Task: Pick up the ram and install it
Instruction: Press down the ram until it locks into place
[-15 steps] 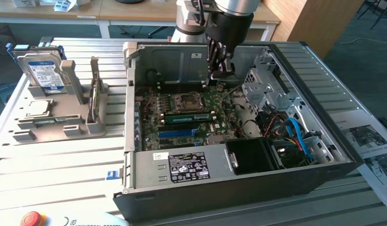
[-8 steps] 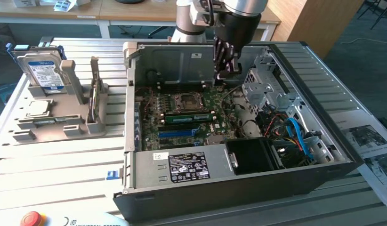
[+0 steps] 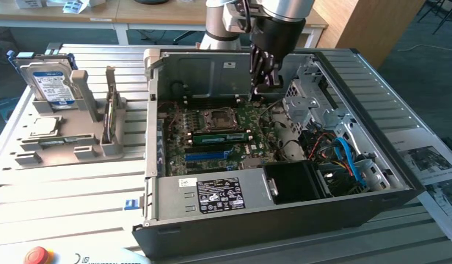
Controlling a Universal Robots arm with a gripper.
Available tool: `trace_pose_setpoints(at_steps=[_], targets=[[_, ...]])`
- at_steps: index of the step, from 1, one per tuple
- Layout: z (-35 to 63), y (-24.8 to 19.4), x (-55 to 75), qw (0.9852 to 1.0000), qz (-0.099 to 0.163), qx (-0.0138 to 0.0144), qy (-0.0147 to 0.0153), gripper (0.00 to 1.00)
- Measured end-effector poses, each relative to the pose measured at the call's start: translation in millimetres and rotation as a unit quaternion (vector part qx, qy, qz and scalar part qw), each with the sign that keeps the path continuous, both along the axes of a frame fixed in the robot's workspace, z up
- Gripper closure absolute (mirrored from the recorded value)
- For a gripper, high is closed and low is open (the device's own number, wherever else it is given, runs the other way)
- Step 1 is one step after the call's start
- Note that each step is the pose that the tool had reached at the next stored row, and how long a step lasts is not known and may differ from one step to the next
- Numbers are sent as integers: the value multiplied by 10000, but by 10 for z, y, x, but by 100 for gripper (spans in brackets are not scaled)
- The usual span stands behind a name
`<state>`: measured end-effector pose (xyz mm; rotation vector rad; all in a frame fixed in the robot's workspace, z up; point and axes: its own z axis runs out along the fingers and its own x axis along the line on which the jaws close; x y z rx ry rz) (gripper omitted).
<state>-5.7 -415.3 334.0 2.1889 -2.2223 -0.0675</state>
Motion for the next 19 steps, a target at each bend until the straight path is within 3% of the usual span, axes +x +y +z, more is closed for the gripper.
trace_pose_setpoints(at_steps=[19], targets=[[-363, 0, 0, 10000, 0, 0, -17, 89]])
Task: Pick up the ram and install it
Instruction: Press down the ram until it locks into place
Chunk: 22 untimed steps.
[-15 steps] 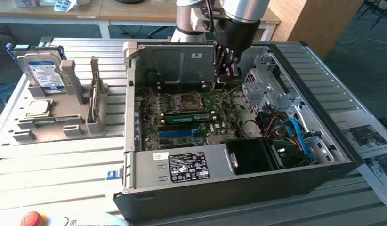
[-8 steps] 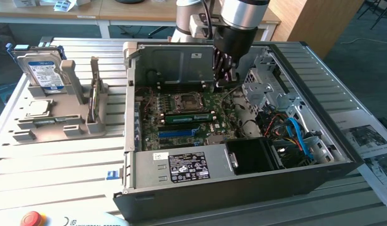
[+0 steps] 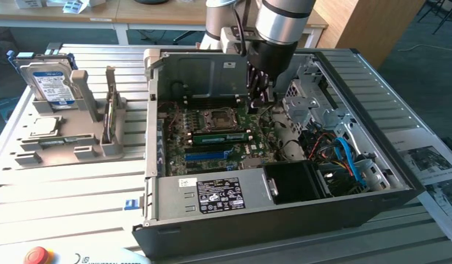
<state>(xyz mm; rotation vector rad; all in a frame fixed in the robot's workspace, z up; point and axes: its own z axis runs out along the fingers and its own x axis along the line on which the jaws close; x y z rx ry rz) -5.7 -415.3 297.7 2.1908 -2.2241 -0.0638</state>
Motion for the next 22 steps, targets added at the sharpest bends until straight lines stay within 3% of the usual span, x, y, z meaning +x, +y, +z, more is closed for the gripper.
trace_pose_setpoints(at_steps=[22], targets=[[-343, 0, 0, 10000, 0, 0, -2, 89]])
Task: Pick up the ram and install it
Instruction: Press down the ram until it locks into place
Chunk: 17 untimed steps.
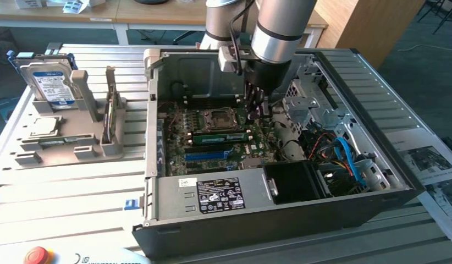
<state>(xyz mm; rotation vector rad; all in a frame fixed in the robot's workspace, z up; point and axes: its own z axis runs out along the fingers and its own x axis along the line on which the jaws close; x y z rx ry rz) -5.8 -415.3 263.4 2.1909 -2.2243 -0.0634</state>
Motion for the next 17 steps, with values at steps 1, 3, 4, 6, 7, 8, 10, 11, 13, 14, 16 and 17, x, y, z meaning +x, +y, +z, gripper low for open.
trace_pose_setpoints(at_steps=[1, 3, 4, 6, 7, 8, 10, 11, 13, 14, 16, 17], targets=[[-16, 0, 0, 10000, 0, 0, 0, 89], [-46, 0, 0, 10000, 0, 0, 0, 89], [-62, 0, 0, 10000, 0, 0, 0, 89], [-95, 0, 0, 10000, 0, 1, 0, 89], [-110, 0, 0, 10000, 0, 0, 0, 89], [-124, 0, 0, 10000, 0, 0, 0, 89], [-153, 0, 0, 10000, 0, 0, 0, 89], [-167, 0, 0, 10000, 0, 0, 0, 89], [-196, 0, 0, 10000, 0, 0, 0, 89], [-210, 0, 0, 10000, 0, 0, 0, 89], [-227, 0, 0, 10000, 0, 0, 0, 89], [-227, 0, 0, 10000, 0, 0, 0, 89]])
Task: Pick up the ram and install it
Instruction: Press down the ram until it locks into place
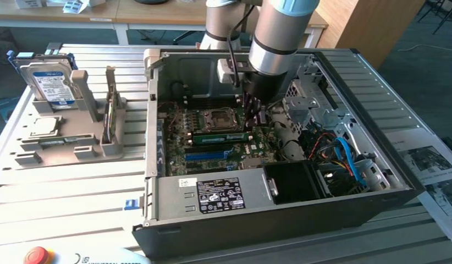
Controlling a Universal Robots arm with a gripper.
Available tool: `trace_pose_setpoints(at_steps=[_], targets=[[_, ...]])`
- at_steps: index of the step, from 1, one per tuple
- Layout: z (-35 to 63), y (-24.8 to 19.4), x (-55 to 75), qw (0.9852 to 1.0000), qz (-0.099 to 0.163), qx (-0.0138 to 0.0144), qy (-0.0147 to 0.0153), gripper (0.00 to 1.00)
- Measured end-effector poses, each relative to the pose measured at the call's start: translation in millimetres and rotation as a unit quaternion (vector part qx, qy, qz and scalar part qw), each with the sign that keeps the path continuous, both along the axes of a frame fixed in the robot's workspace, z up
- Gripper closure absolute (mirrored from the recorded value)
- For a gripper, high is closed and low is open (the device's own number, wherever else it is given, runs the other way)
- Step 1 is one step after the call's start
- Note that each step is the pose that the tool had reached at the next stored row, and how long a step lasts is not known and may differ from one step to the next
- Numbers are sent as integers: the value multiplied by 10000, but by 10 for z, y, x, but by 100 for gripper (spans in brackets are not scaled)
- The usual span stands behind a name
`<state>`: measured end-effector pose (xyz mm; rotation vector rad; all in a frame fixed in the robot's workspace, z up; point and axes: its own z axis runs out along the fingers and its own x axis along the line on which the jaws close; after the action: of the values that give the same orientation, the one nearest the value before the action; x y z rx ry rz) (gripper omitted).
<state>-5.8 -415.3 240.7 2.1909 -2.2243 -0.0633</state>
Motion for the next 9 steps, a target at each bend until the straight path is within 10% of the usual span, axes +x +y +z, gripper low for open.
trace_pose_setpoints(at_steps=[9], targets=[[-1, 0, 49, 10000, 0, 1, 1, 89]])
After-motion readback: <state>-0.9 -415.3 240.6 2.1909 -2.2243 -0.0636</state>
